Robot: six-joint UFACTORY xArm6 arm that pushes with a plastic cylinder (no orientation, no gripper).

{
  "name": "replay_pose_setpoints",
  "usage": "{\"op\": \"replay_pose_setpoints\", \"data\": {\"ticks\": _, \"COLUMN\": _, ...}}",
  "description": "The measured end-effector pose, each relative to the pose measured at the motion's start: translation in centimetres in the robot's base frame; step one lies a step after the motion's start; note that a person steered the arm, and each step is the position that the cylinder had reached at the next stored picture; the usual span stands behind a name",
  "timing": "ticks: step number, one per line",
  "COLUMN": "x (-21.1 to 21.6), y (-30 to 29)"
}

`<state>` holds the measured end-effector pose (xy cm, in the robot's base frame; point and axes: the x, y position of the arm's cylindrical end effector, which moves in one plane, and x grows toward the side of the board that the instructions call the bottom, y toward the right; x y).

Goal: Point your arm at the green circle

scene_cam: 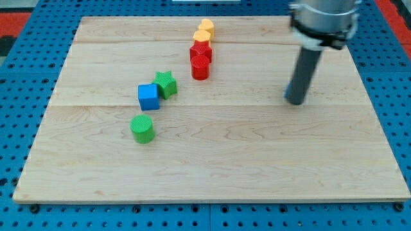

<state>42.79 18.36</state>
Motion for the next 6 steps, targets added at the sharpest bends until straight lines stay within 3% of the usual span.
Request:
{"op": "replay_pose_setpoints", "data": {"ticks": 1, "x": 2.6, "y": 2.2}}
{"op": "replay_pose_setpoints", "data": {"ticks": 2, "x": 9.1, "y": -2.8}}
{"op": "replay_pose_setpoints", "data": {"ticks": 3, "x": 11.8, "y": -18.2}}
{"op": "replay_pose_setpoints", "data": {"ticks": 4, "x": 11.8, "y": -32.8}}
{"op": "replay_pose_setpoints", "data": {"ticks": 5, "x": 10.4, "y": -35.4}}
{"op": "replay_pose_setpoints", "data": {"ticks": 6, "x": 9.5, "y": -28.5}}
